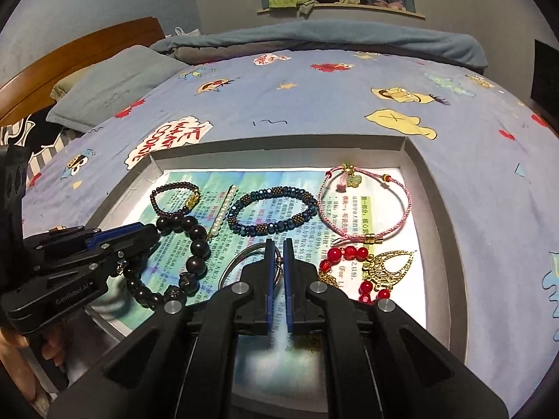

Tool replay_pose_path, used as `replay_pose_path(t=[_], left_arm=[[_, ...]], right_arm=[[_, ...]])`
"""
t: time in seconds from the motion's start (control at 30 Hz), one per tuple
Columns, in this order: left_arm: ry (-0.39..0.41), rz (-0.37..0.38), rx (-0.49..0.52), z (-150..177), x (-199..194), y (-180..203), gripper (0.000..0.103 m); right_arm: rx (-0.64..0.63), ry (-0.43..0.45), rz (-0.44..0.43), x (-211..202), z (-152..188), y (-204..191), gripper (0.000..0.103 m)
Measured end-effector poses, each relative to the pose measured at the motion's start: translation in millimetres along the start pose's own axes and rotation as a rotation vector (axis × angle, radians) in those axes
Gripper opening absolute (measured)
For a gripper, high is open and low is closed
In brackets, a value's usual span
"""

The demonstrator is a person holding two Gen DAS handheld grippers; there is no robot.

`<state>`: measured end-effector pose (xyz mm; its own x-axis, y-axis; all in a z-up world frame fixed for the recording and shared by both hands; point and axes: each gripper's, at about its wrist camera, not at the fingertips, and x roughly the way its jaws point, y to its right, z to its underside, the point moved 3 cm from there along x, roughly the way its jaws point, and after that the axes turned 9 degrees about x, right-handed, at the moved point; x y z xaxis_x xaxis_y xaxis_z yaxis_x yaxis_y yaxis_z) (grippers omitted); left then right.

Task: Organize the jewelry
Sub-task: 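Carry the black bead bracelet and silver hoop into the grey box and open both tools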

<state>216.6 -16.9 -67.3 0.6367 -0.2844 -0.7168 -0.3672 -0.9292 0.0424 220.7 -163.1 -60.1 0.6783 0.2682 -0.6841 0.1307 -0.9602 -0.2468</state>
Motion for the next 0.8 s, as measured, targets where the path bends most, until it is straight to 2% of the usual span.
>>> replay_pose_path(t=[0.07, 0.17, 0.27, 0.37, 0.43, 0.57, 0.67, 0.73, 0.8], left_arm=[[0.007, -0.005, -0.001, -0.1, -2.2, -0.7, 0.019], [0.029, -0.009, 0.006, -0.1, -8.0, -0.1, 0.023], [0.043, -0.032, 0.023, -1.3, -13.8, 0.8, 0.026], [0.050, -0.055, 0.029, -1.8, -19.1, -0.2, 0.029], [0.058, -0.069, 0.027, -2.1, -22.9, -1.8, 0.040], [0.070, -0.105, 0.036, -2.4, -31.0, -2.2, 0.046], [0.079, -0.121, 0.042, -2.6, -36.5, -1.5, 0.055], [0.085, -0.131, 0.046, -3.0, -40.2, -0.8, 0.060], [0.088, -0.141, 0.048, -3.3, -43.4, -0.4, 0.065]], right_arm=[[0.002, 0.004, 0.002, -1.3, 0.1, 0.5, 0.007], [0.007, 0.005, 0.003, -2.3, -0.2, 2.2, 0.020], [0.003, 0.007, 0.007, -4.2, -0.1, 2.2, 0.022], [-0.005, 0.019, 0.024, -7.9, -0.3, 1.8, 0.029], [-0.009, 0.035, 0.041, -12.5, -0.6, 2.0, 0.033], [-0.006, 0.058, 0.085, -19.6, -1.6, 5.5, 0.043], [-0.003, 0.065, 0.121, -22.8, -1.9, 8.1, 0.051], [0.004, 0.071, 0.128, -25.7, -1.8, 9.7, 0.063], [0.005, 0.073, 0.139, -27.8, -1.8, 10.0, 0.068]])
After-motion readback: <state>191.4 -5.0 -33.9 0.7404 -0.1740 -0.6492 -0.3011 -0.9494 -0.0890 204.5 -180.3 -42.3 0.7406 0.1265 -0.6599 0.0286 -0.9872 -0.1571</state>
